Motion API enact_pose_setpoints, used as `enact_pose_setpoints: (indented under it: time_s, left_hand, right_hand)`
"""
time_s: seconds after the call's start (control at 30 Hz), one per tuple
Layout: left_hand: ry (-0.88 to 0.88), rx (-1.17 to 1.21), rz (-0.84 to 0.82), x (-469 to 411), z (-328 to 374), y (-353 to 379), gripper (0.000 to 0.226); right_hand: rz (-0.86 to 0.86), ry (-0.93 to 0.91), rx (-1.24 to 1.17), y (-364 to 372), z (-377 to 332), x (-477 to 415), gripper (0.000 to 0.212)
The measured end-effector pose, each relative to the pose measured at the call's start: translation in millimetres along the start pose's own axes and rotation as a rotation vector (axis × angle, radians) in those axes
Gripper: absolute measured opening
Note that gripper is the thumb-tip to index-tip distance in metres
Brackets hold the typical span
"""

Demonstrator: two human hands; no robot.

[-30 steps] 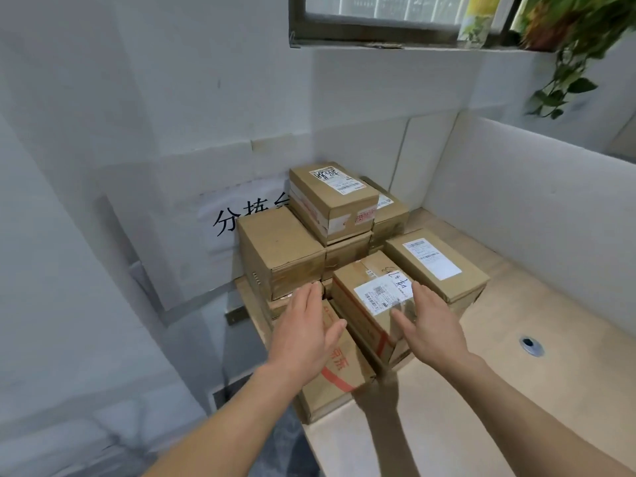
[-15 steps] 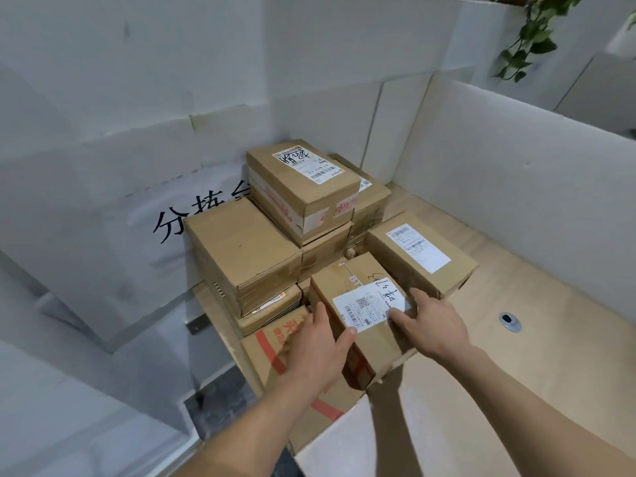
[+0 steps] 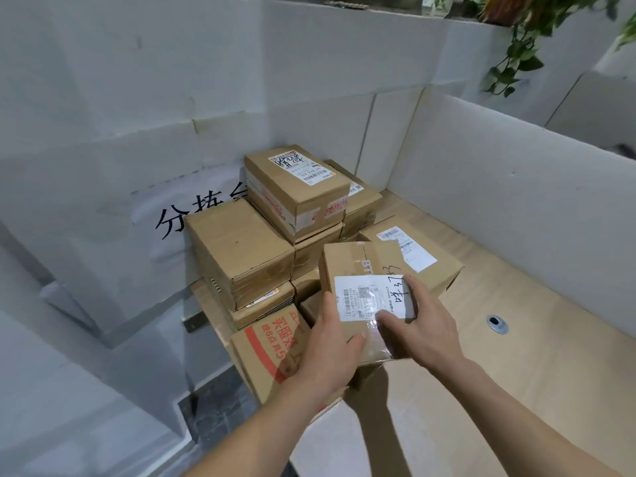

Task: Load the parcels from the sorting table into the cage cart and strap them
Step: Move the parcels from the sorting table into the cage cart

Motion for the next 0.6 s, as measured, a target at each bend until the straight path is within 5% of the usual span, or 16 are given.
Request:
enact_pose_setpoints:
  time_s: [0.27, 0.6]
  left_hand:
    - [0.165, -0.068, 0.365, 86.4, 52.8, -38.1, 0.08]
    - [0.133, -0.157, 0.877, 240.2, 65.0, -142.5, 0.077]
  right_hand:
    - [0.122, -0.258, -0.191, -43.8, -28.7, 50.6, 0.09]
    - [0.025, -0.681, -0.337, -51.9, -152.2, 149.0, 0.093]
Point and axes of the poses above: each hand's wrist, its own x-axis away from the middle knuckle, its own y-axis out of the palm, z = x × y, the point moved 6 cm from there along -x, towards the middle knuckle, and after that the axes turned 3 degrees about y, right-handed, at the moved point
